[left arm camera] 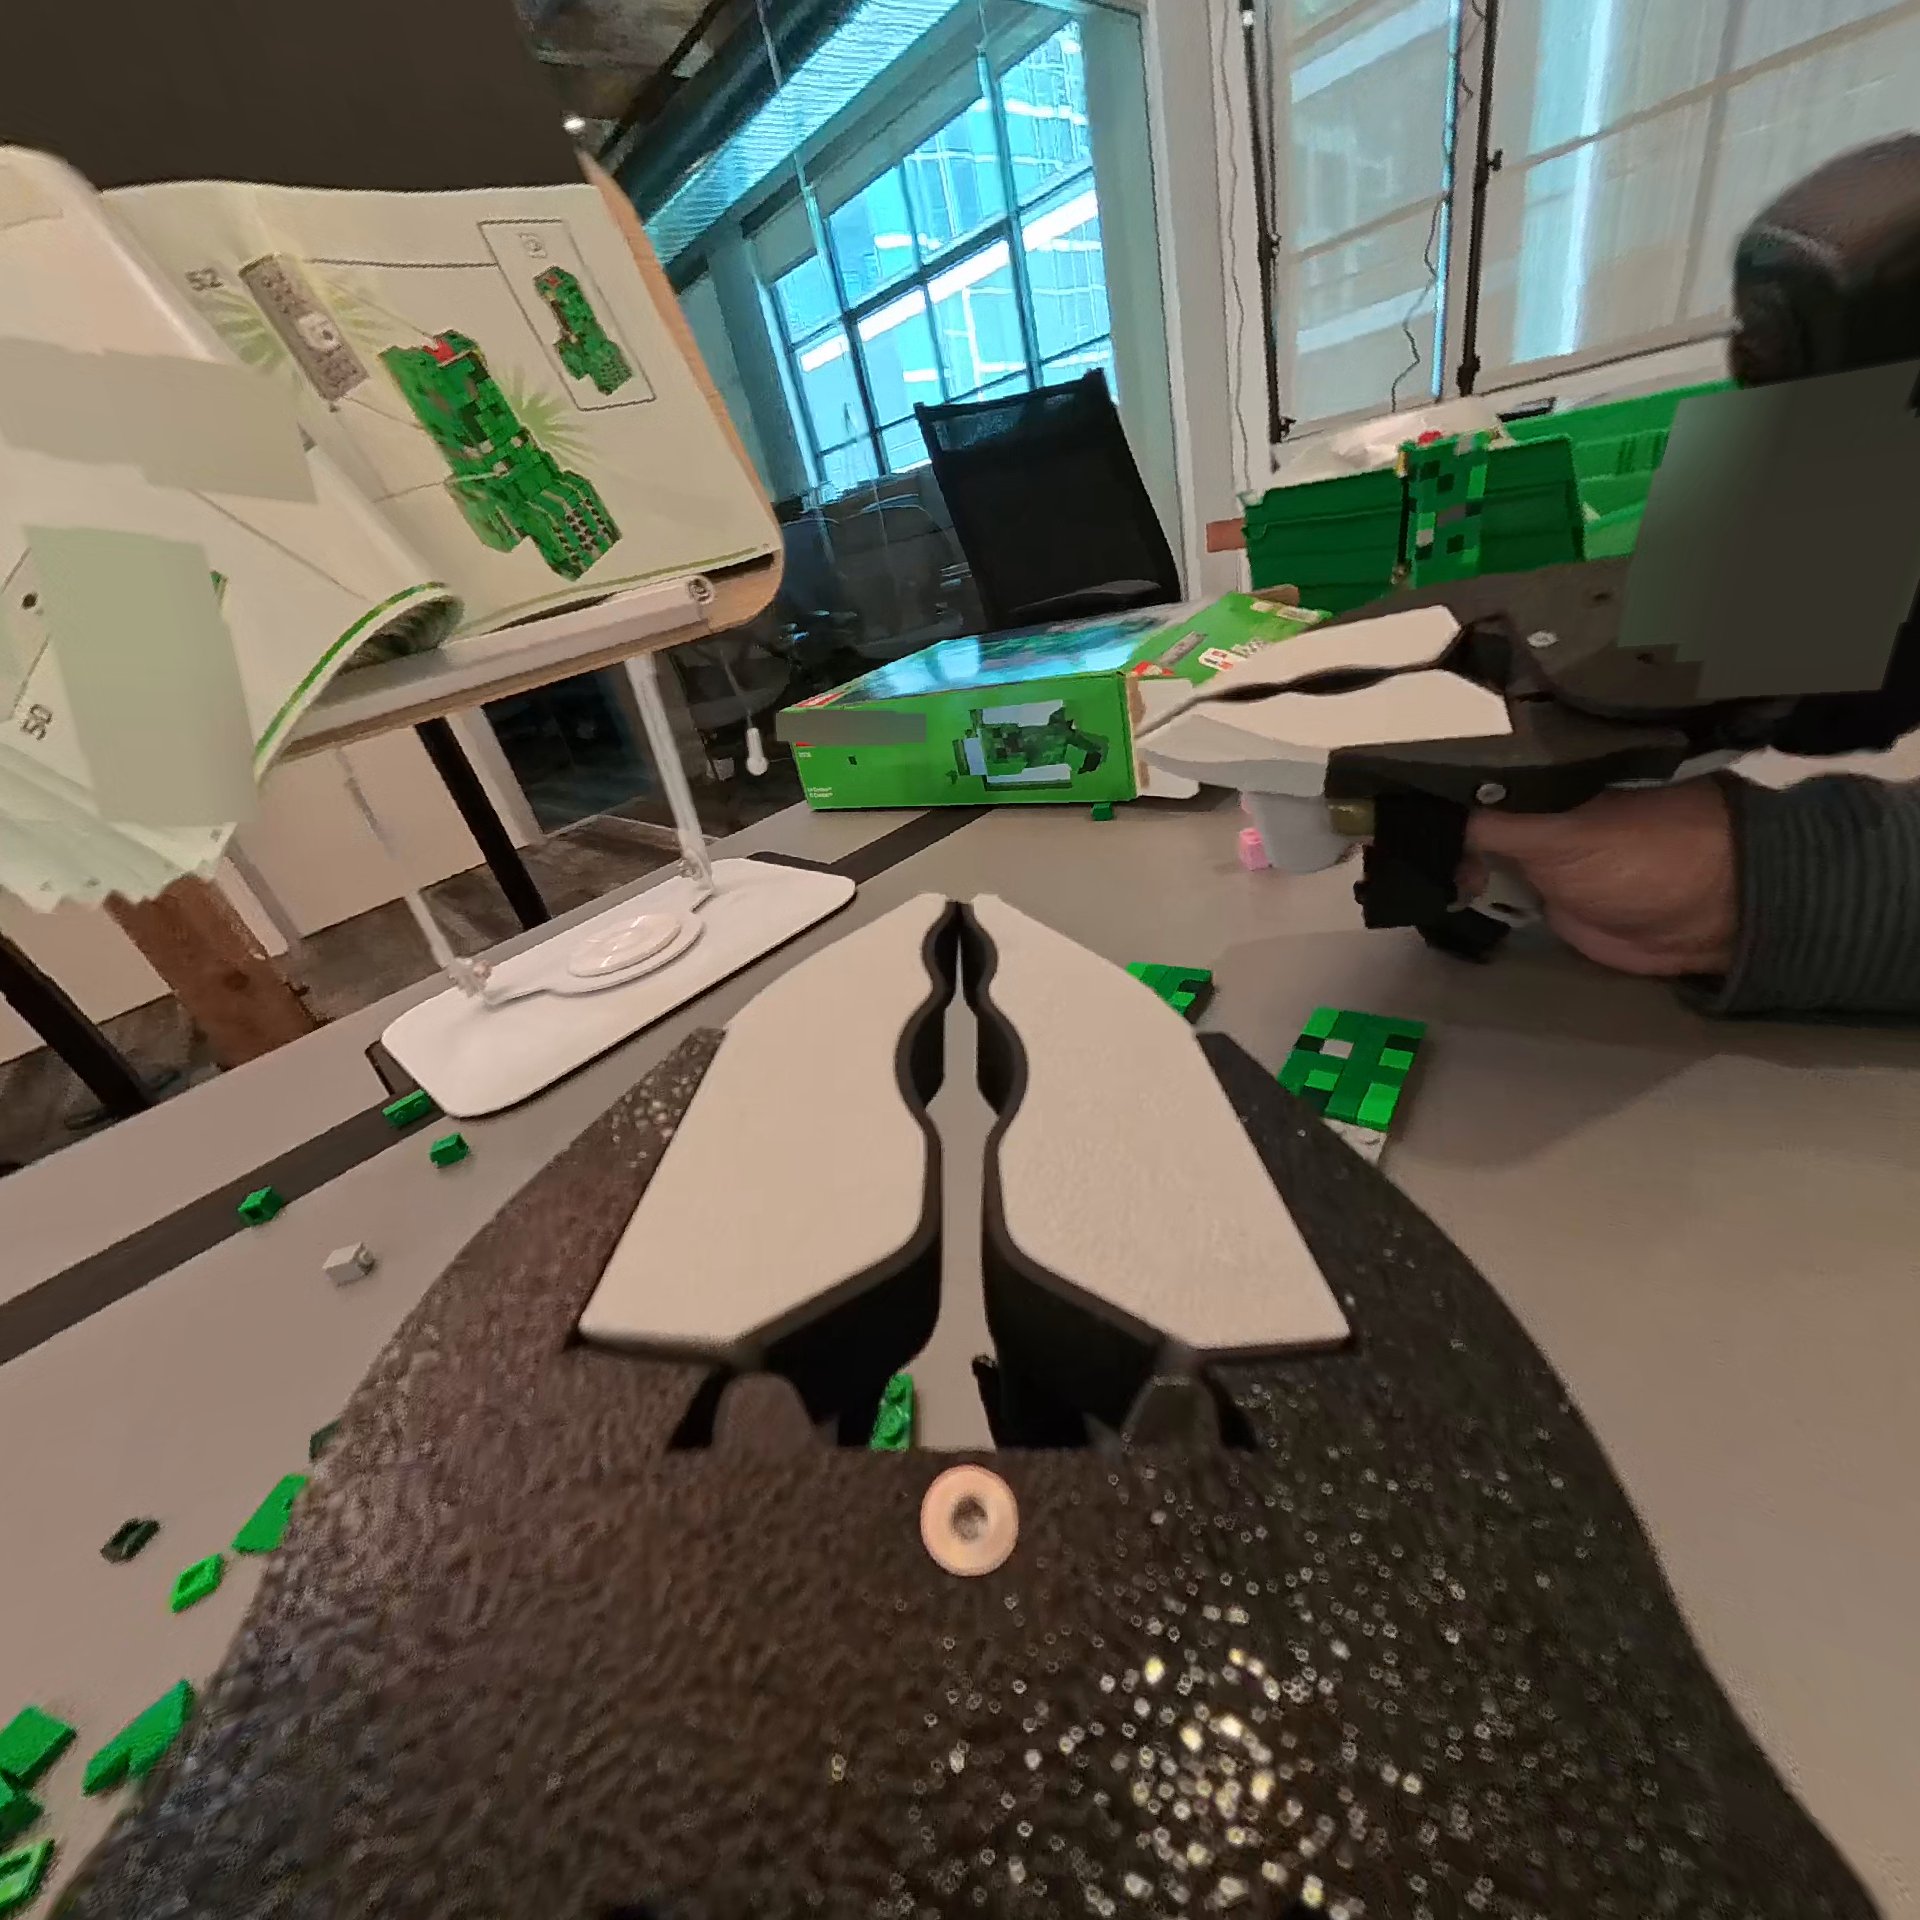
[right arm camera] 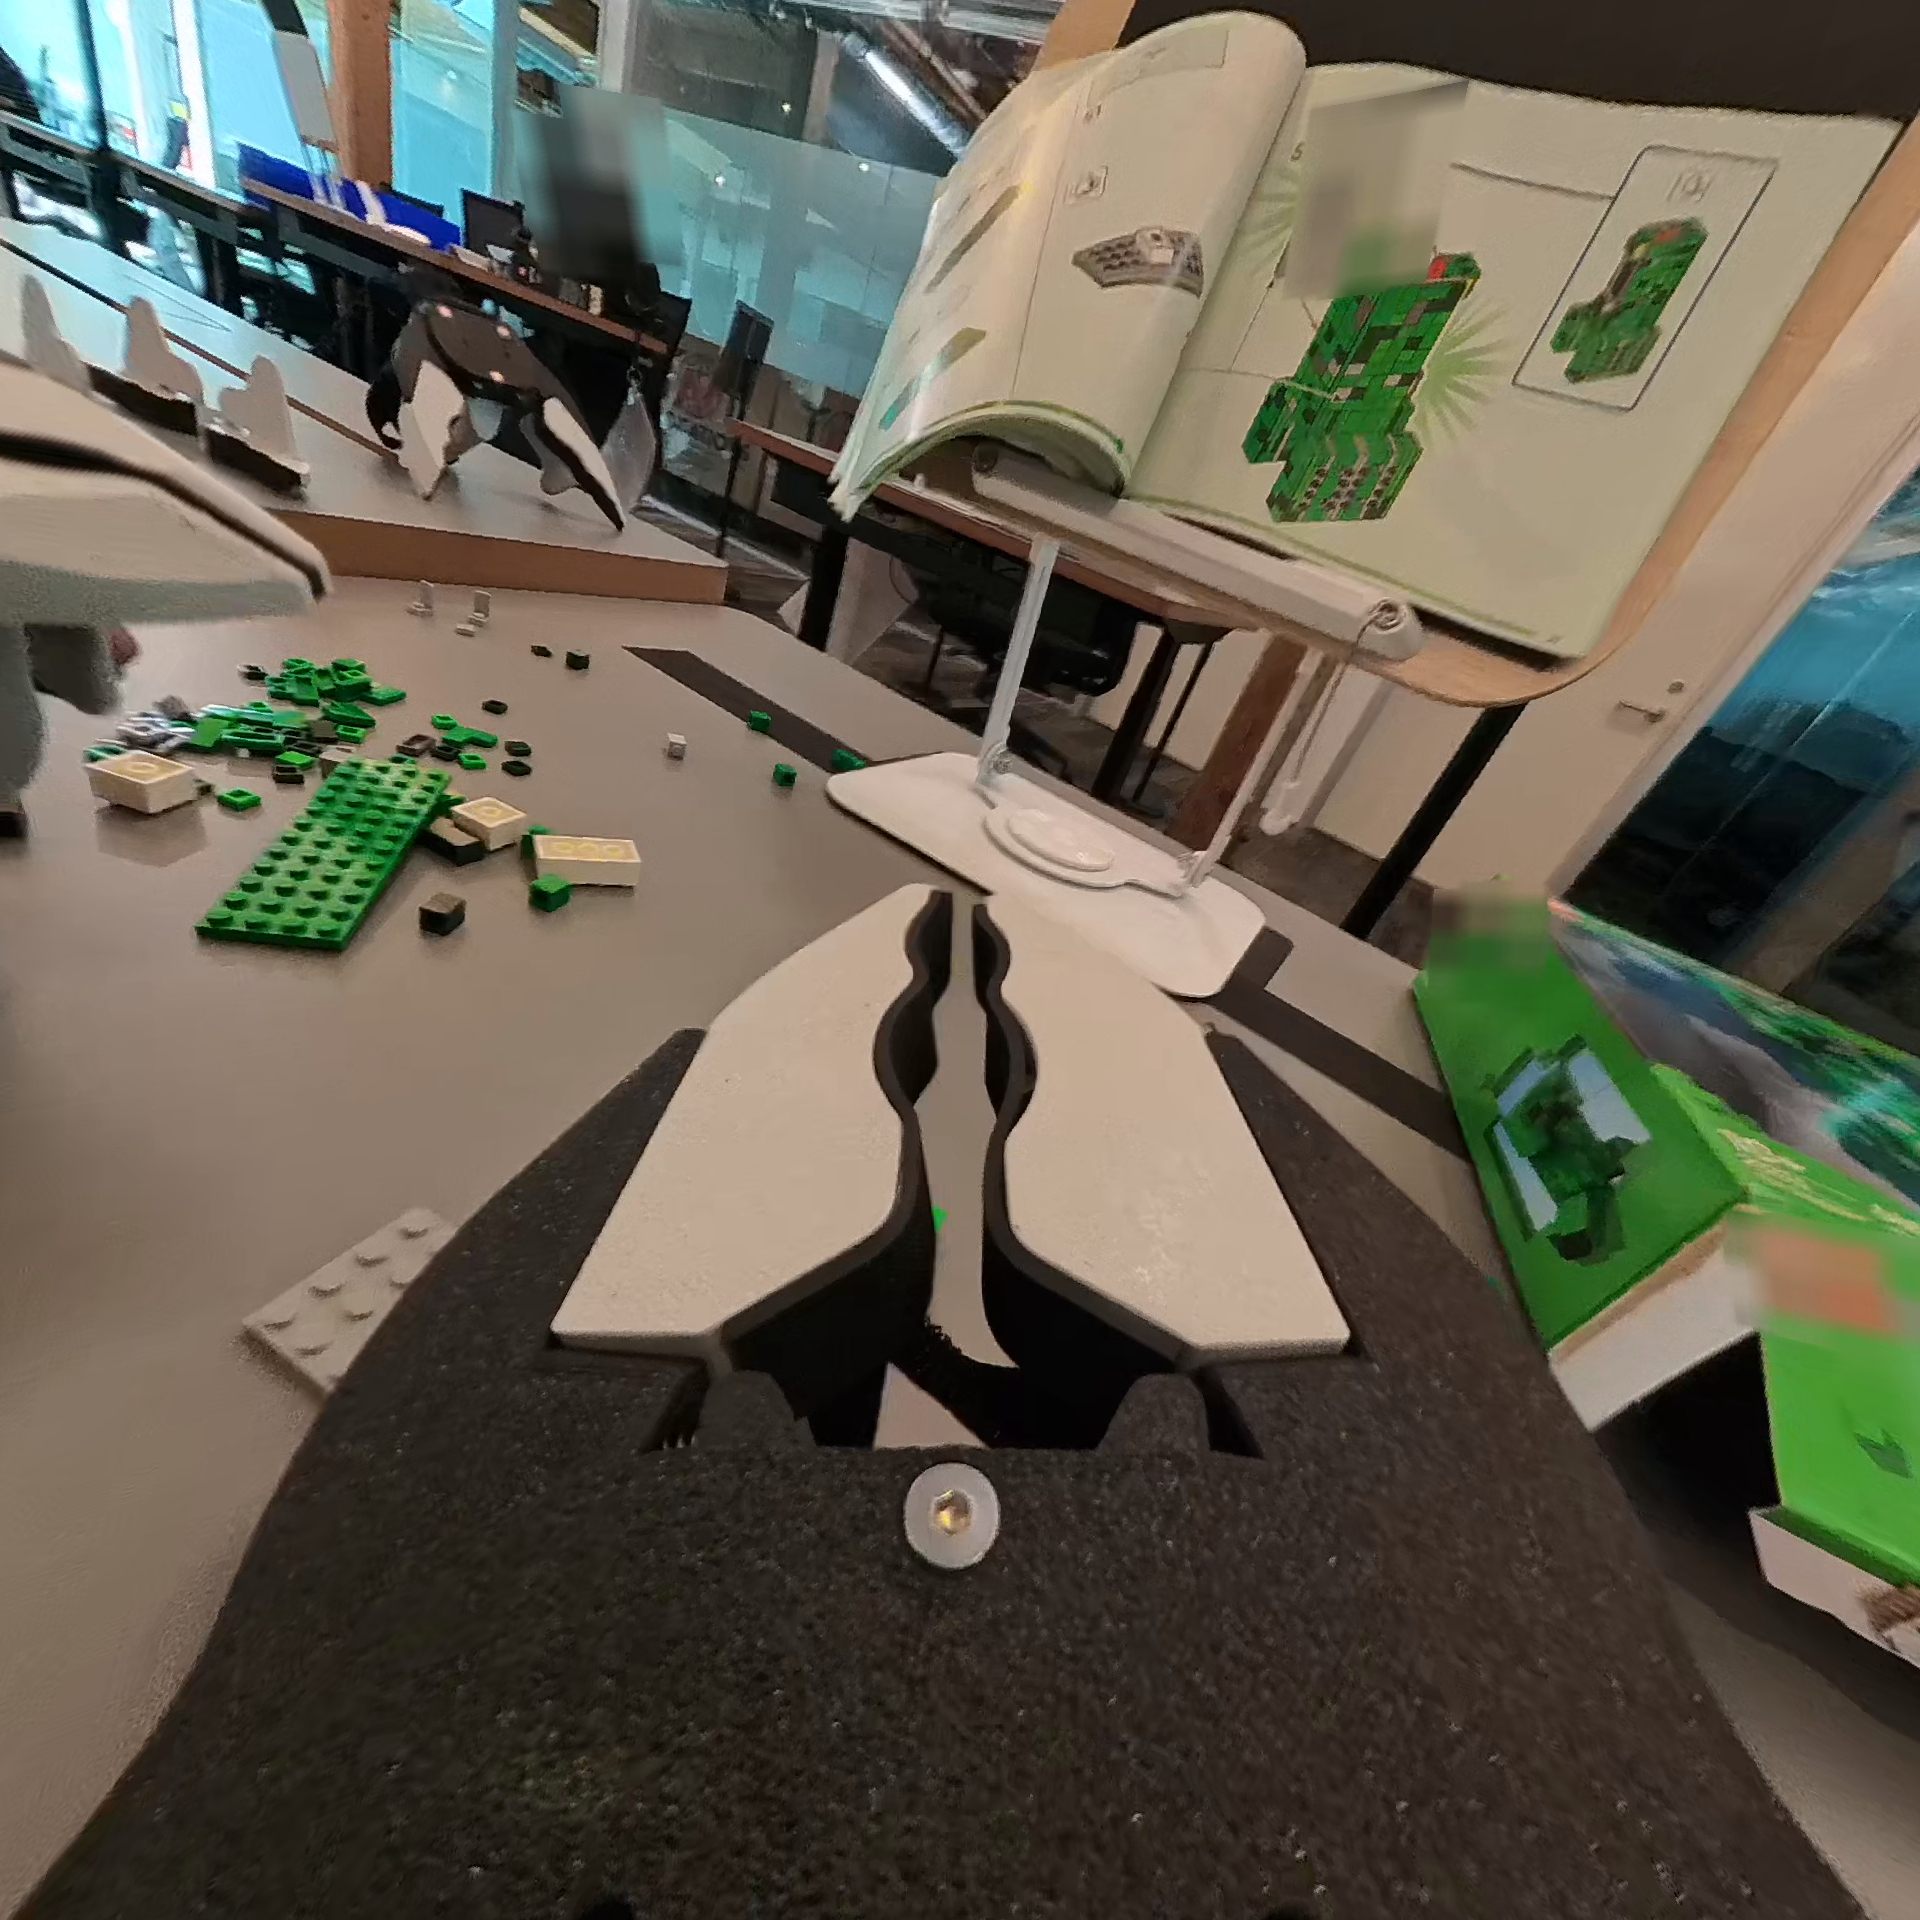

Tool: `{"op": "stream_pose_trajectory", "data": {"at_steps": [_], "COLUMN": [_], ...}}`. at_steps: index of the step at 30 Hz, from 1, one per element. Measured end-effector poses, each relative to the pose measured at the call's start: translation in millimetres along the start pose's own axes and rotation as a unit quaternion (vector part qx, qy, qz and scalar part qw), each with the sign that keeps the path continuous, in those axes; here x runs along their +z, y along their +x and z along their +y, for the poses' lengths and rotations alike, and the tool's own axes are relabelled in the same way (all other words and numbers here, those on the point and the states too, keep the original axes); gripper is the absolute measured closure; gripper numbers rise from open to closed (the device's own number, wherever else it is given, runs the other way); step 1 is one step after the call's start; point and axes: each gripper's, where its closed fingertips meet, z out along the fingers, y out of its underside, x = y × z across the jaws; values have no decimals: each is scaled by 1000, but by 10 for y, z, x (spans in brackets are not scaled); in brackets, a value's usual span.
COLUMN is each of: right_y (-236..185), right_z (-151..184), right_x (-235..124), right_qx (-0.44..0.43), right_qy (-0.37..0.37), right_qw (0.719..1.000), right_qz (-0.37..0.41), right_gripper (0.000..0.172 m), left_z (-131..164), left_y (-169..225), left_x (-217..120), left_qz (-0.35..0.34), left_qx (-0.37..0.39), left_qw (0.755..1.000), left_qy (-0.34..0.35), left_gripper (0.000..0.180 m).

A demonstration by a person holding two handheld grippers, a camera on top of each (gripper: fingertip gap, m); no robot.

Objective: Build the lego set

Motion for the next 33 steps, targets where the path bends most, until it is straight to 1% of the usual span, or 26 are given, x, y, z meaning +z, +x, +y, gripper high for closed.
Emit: {"op": "stream_pose_trajectory", "data": {"at_steps": [2, 5, 8, 10, 11, 14, 16, 18, 20, 23, 24, 26, 27, 30, 33], "right_y": [-117, -322, -599, -797, -901, -1166, -1336, -1471, -1599, -1678, -1692, -1745, -1750, -1625, -1489], "right_z": [-33, -140, -245, -290, -305, -271, -220, -153, -70, 39, 77, 158, 202, 294, 318], "right_x": [-10, 153, 465, 692, 786, 1119, 1299, 1470, 1639, 1840, 1875, 1866, 1833, 1795, 1696], "right_qx": [26, 53, 12, -44, -75, -159, -185, -207, -222, -286, -289, -262, -262, -321, -320], "right_qy": [-16, -52, -109, -150, -166, -224, -270, -310, -351, -354, -364, -396, -408, -409, -429], "right_qw": [998, 989, 968, 943, 927, 870, 830, 802, 780, 757, 751, 736, 722, 698, 686], "right_qz": [-50, -127, -226, -292, -328, -409, -452, -467, -469, -468, -470, -483, -493, -492, -493], "right_gripper": [165, 165, 161, 158, 156, 156, 156, 157, 156, 158, 159, 159, 159, 161, 160], "left_z": [-7, -32, -66, -106, -123, -117, -116, -112, -102, -91, -91, -86, -84, -78, -75], "left_y": [93, 263, 456, 570, 618, 694, 690, 675, 669, 666, 666, 669, 672, 671, 660], "left_x": [15, 57, 67, 49, 42, 42, 41, 41, 44, 48, 52, 58, 59, 66, 70], "left_qz": [17, 48, 79, 98, 107, 121, 121, 119, 119, 119, 119, 120, 121, 121, 120], "left_qx": [14, 23, 60, 79, 86, 97, 95, 92, 90, 90, 90, 90, 91, 91, 87], "left_qw": [1000, 999, 995, 992, 990, 988, 988, 988, 988, 989, 989, 989, 988, 988, 989], "left_qy": [-1, 7, 13, 25, 30, 28, 28, 27, 24, 21, 20, 19, 19, 17, 16], "left_gripper": [180, 180, 180, 180, 180, 180, 180, 180, 180, 180, 180, 180, 180, 180, 180]}}
